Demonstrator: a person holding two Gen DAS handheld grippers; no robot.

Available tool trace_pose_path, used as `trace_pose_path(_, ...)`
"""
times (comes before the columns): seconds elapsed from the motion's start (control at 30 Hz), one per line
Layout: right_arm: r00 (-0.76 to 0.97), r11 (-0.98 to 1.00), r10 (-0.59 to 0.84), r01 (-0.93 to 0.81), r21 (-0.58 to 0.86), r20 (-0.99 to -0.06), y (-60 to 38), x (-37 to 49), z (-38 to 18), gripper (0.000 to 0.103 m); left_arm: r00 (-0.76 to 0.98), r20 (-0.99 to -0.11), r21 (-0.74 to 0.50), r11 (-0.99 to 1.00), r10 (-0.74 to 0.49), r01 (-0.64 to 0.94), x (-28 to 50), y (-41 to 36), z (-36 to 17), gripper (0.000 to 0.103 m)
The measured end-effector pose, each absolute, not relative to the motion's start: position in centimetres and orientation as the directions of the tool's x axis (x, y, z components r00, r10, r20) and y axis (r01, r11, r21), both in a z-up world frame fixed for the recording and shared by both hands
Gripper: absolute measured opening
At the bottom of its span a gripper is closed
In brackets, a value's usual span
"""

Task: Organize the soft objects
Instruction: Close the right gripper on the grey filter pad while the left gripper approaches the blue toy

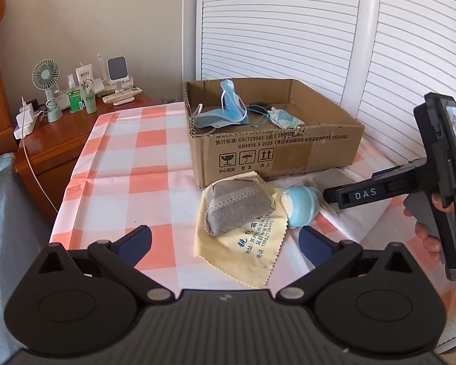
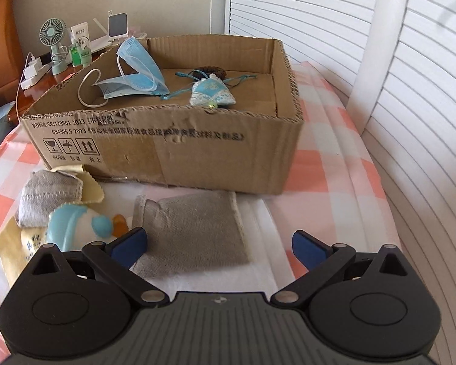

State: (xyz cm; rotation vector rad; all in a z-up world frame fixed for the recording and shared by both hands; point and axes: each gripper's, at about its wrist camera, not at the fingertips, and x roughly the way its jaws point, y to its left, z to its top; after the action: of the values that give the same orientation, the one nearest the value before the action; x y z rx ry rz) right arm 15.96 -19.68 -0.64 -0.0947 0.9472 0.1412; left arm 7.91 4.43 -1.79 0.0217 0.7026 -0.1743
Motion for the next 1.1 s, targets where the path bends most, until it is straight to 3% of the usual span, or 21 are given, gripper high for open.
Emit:
trace_pose_path(0.37, 0.635, 0.967, 0.166, -0.254, 0.000, -0.755, -20.5, 13.8, -0.6, 0.103, 0.719, -0.674, -0.053, 0.981, -0.172, 0.185, 8.4, 3.6, -2.7, 0.102)
trace_pose_path(0.67, 0.634, 0.942, 0.223, -0.336, -0.003, -0.740, -19.3, 14.4, -1.2, 0.092, 0.691, -0.701, -0.064, 0.980, -0.177, 0.186, 9.5, 3.3, -3.5, 0.102)
trace_pose_path(1.1, 0.648, 0.938, 0.248, -0.347, 0.011, -0.720, -19.6, 13.9, -0.6, 0.061, 0.670, -0.713, -0.073, 0.972, -0.207, 0.222, 10.2, 2.4, -4.0, 0.102)
